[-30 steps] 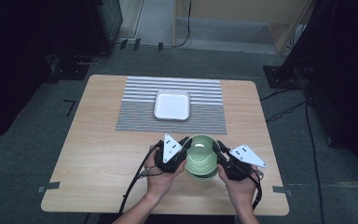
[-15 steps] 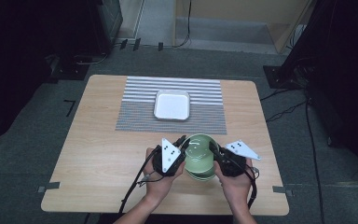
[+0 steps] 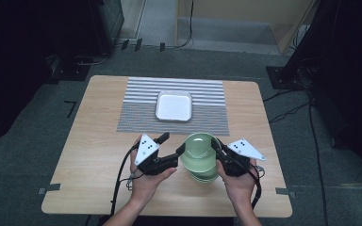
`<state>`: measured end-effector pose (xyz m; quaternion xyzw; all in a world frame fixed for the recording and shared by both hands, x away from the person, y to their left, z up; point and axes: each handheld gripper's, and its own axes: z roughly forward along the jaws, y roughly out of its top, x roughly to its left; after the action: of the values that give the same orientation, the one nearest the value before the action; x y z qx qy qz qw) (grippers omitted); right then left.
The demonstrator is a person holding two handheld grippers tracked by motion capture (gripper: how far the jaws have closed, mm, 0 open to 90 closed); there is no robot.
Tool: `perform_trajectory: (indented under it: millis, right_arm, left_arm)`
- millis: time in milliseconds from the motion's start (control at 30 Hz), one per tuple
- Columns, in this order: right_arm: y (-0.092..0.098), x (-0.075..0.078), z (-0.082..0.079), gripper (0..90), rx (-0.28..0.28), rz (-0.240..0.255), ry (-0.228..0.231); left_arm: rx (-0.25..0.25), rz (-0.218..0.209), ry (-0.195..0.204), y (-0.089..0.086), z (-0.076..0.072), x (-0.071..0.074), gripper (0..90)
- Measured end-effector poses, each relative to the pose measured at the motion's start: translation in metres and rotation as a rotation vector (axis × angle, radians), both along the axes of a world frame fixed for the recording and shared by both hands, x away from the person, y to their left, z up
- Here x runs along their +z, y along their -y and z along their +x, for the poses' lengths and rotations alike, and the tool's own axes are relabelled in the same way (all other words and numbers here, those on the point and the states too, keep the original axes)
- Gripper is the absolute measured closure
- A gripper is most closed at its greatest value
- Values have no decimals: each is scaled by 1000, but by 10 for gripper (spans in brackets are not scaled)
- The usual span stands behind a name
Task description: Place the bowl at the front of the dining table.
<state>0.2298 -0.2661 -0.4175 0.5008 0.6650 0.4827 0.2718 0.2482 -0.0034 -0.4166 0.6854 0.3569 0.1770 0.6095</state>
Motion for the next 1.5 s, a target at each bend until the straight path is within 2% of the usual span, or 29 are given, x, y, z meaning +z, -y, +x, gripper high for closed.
perform_trajectory:
  millis: [100, 167, 267, 300, 467, 500, 533, 633, 800, 867, 900, 967, 1000, 1100, 1300, 1367, 1400, 1433, 1500]
  right_arm:
    - [2, -1, 2, 850, 0, 7, -5]
    - [3, -1, 3, 850, -4, 6, -9]
    - [3, -1, 4, 849, -4, 5, -9]
    - [3, -1, 5, 850, -2, 8, -16]
    - [2, -2, 6, 850, 4, 0, -14]
    - [2, -2, 6, 850, 4, 0, -14]
    - [1, -2, 6, 850, 10, 2, -15]
    - [1, -2, 6, 849, 9, 4, -16]
    - [1, -1, 8, 849, 10, 13, -22]
    - [2, -1, 9, 850, 10, 15, -25]
    - [2, 0, 10, 849, 10, 16, -26]
    - [3, 0, 11, 849, 8, 17, -28]
    - [3, 0, 12, 849, 5, 18, -30]
    - [3, 1, 13, 849, 3, 19, -32]
    - [3, 3, 15, 849, 3, 21, -31]
    - [3, 3, 16, 849, 4, 21, -31]
    - [3, 3, 17, 849, 7, 22, -32]
    - [3, 3, 17, 849, 13, 25, -35]
    - [2, 3, 18, 849, 20, 30, -37]
  left_arm:
    - [-25, 1, 30, -14, -3, 5, 234]
    - [0, 29, 52, -24, -5, 6, 185]
    - [34, 53, 48, -36, -5, 5, 183]
    - [33, 68, 45, -46, -4, 2, 179]
    - [56, 133, 60, -69, -6, -9, 179]
    - [56, 133, 60, -69, -6, -9, 180]
    - [41, 130, 67, -81, -6, -13, 197]
    - [63, 140, 60, -89, -7, -16, 213]
    - [118, 150, 41, -122, -5, -25, 237]
    - [134, 149, 10, -133, -4, -29, 204]
    - [161, 157, 0, -137, -4, -32, 181]
    - [175, 159, -6, -143, -4, -35, 174]
    - [205, 147, -28, -153, -4, -42, 166]
    - [234, 135, -58, -164, -3, -49, 156]
    - [326, 197, -118, -188, 3, -62, 111]
    - [339, 209, -131, -190, 3, -64, 111]
    - [350, 222, -158, -195, 5, -68, 111]
    - [360, 231, -205, -201, 9, -72, 111]
    - [374, 242, -239, -206, 12, -76, 111]
